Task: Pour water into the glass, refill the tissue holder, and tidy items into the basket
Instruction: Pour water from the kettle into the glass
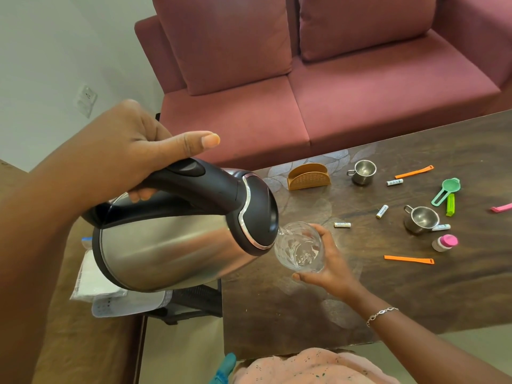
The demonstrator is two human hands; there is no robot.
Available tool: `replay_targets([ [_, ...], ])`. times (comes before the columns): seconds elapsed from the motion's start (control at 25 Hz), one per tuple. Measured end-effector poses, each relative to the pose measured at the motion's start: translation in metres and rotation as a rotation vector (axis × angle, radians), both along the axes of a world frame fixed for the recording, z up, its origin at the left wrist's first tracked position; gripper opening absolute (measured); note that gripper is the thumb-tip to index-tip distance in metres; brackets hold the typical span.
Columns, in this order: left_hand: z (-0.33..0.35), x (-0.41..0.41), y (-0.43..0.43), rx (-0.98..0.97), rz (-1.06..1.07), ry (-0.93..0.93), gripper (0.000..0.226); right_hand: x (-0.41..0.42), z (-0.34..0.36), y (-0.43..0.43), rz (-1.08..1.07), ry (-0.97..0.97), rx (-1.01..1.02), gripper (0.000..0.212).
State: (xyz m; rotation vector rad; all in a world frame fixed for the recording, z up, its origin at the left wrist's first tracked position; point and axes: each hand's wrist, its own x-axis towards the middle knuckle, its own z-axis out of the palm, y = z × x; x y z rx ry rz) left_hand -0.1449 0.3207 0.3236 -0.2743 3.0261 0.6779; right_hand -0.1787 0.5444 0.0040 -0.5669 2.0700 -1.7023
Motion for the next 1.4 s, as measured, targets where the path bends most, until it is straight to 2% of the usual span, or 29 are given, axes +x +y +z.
replay_targets([
  [1.2, -0.001, -0.027, 0.010, -0.011, -0.016, -0.067, 0.071, -0.014, -0.009, 0.010, -0.020, -0.025, 0.036, 0.085],
  [1.4, 0.000, -0.029, 0.007, -0.055, -0.070, -0.061, 0.076, -0.014, -0.010, 0.010, -0.033, -0.010, 0.043, 0.085],
])
